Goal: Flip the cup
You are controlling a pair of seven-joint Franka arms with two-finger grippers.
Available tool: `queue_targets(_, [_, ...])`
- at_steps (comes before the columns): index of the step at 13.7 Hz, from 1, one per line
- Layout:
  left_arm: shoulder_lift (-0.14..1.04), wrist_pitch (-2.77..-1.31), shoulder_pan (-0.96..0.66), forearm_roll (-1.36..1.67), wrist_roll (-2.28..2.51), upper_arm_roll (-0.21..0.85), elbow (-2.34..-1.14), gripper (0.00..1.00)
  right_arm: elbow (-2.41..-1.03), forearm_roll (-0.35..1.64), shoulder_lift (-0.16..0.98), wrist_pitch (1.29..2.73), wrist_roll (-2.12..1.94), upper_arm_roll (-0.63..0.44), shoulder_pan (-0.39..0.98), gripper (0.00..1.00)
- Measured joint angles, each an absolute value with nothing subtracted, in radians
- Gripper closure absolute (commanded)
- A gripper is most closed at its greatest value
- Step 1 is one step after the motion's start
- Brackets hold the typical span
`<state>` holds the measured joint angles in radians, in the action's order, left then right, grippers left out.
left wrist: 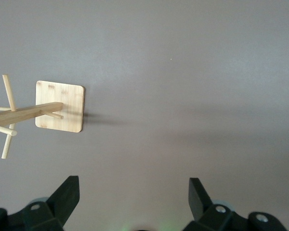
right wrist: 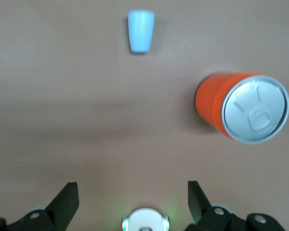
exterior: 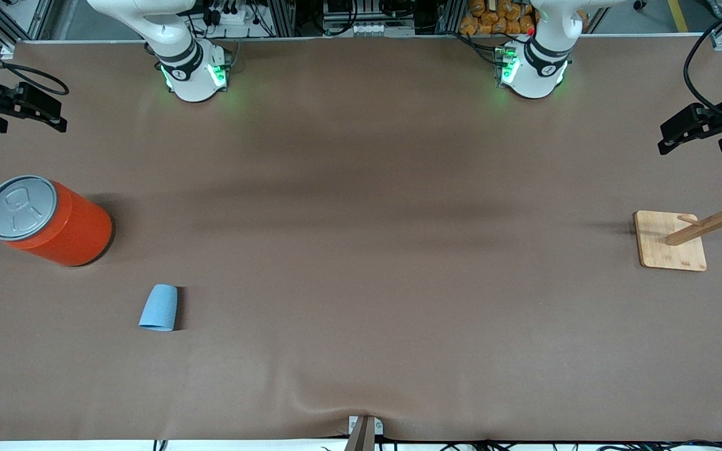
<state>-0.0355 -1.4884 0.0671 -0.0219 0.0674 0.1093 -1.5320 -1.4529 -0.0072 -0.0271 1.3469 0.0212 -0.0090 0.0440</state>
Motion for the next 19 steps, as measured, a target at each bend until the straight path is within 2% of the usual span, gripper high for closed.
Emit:
queue_targets(4, [-0.035,-1.488,0.067,-0.022,0.067,0.109,-1.532,0.0,-1.461,-0.007,-0.021,1.478,0.021,-0.016,0.039,0.0])
queue_targets(19, [-0.034,-1.485,0.068,-0.022,0.066,0.102,-1.528,0.0,-1.467,-0.007,0.024,1.445,0.022,-0.017,0.038,0.0])
